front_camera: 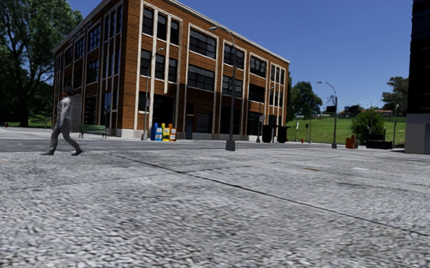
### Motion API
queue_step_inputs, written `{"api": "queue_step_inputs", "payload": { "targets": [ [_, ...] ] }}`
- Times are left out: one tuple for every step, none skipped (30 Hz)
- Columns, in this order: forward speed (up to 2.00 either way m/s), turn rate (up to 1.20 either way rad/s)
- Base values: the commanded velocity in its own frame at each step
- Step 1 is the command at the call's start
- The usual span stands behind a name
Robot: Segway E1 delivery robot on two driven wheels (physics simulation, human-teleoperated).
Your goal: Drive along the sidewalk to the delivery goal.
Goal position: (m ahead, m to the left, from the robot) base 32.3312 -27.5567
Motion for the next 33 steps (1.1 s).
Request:
{"api": "queue_step_inputs", "payload": {
  "targets": [
    [2.0,-0.61],
    [2.0,-0.61],
    [2.0,-0.61],
    [2.0,-0.61],
    [2.0,-0.61],
    [2.0,-0.61],
    [2.0,-0.61],
    [2.0,-0.61],
    [2.0,-0.61],
    [2.0,-0.61],
    [2.0,-0.61],
    [2.0,-0.61],
    [2.0,-0.61],
    [2.0,-0.61],
    [2.0,-0.61],
    [2.0,-0.61],
    [2.0,-0.61],
    [2.0,-0.61],
    [2.0,-0.61],
    [2.0,-0.61],
    [2.0,-0.61],
    [2.0,-0.61],
    [2.0,-0.61],
    [2.0,-0.59],
    [2.0,-0.59],
    [2.0,-0.49],
    [2.0,-0.41],
    [2.0,-0.34],
    [2.0,-0.34],
    [2.0,-0.15],
    [2.0,0.0],
    [2.0,0.0],
    [2.0,0.0]
  ]
}}
